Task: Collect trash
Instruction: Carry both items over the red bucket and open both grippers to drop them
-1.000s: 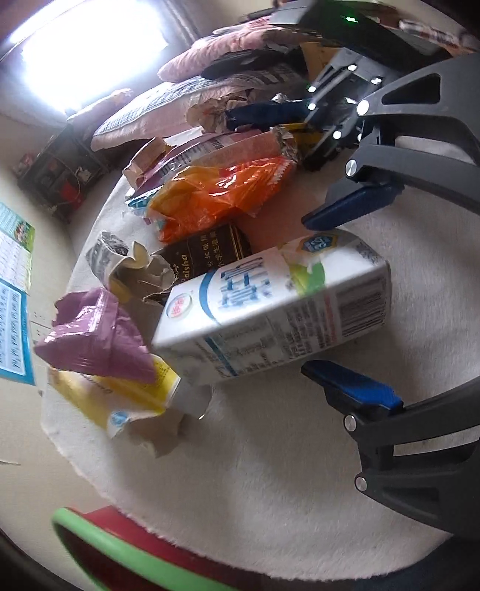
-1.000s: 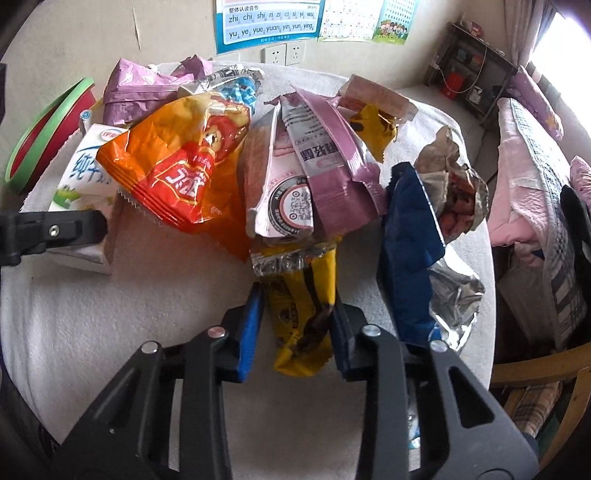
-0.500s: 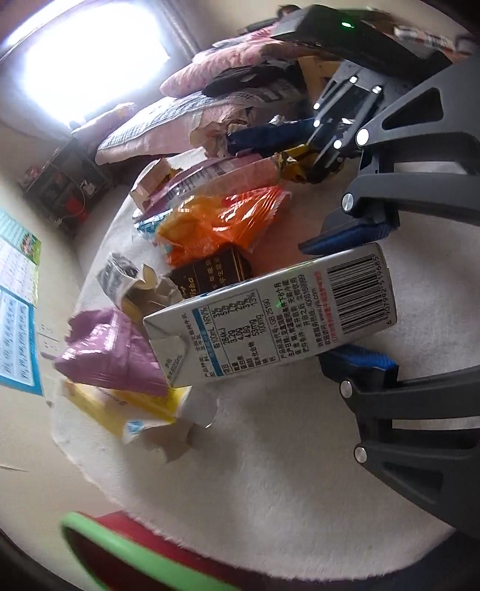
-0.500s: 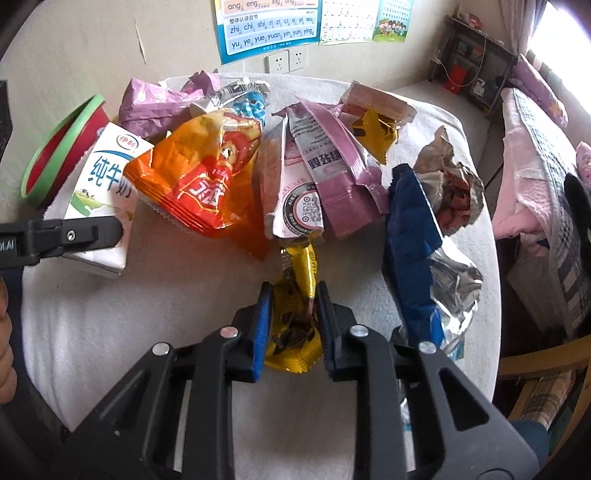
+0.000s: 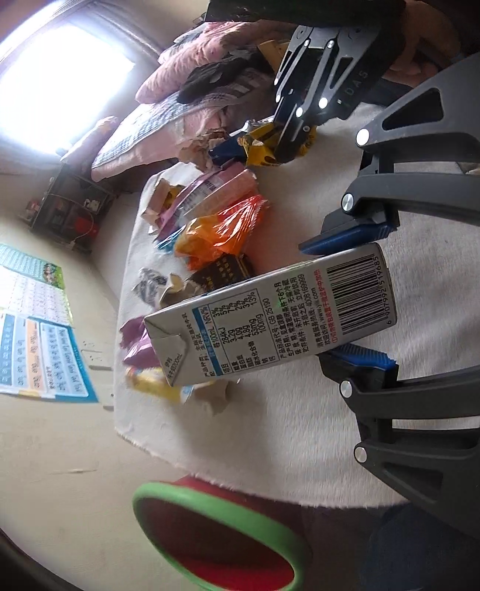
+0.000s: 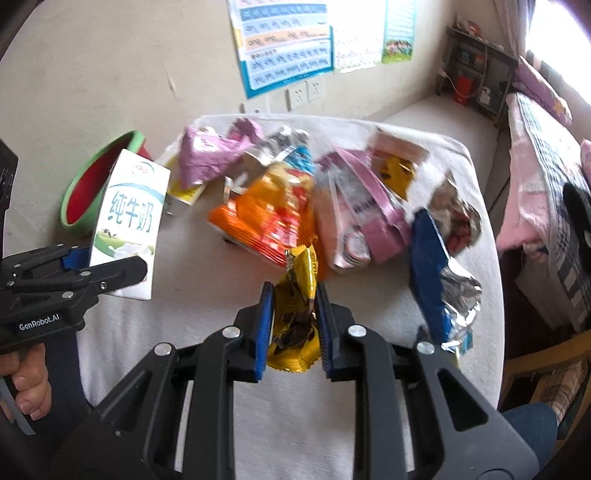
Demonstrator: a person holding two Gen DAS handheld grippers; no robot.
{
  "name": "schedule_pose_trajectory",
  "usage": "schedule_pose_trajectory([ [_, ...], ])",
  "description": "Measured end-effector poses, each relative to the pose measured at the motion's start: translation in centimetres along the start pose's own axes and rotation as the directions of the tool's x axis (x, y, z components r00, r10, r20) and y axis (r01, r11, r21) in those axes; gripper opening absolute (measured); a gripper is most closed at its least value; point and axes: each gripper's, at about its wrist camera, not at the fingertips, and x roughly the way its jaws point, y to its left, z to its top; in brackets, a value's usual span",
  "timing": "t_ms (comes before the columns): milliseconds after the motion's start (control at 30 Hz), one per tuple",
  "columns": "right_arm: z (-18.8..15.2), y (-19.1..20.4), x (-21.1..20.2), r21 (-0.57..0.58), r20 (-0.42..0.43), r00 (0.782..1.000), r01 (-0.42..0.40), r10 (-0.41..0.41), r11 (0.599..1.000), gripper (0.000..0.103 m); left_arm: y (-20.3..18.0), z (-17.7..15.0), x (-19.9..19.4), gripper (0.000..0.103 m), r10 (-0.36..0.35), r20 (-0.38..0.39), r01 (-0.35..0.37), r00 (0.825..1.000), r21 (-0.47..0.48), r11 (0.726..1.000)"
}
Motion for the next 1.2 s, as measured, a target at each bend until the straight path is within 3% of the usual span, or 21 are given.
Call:
schedule_pose_trajectory([
  [400, 3.8, 5.7, 0.6, -0.072, 0.048, 0.995, -0.084, 0.087, 0.994, 0.022, 7.5, 0.8, -4.2, 0.043, 0.086, 0.071, -0.079, 0.994, -0.084, 0.993],
  [767, 11.1, 15.4, 2.1, -0.21, 0.113, 0.97, -0.188, 0.215, 0.959, 0.022, 17.0, 3.1, -8.9, 0.043, 0.144, 0.143, -0.114, 0.979, -0.199, 0.973],
  [1000, 14.8, 21.2, 3.7, -0.289, 0.095, 0.955, -0.245, 0.282, 0.925, 0.022, 21.6, 3.4, -11.5, 0.043, 0.18, 0.166, -0.144, 0.97, -0.21, 0.967],
  [1200, 17.0, 25.2, 5.9, -0.32, 0.063, 0.945, -0.284, 0.32, 0.904, 0.022, 25.1, 3.8, -11.4, 0.043, 0.18, 0.156, -0.144, 0.971, -0.218, 0.965],
])
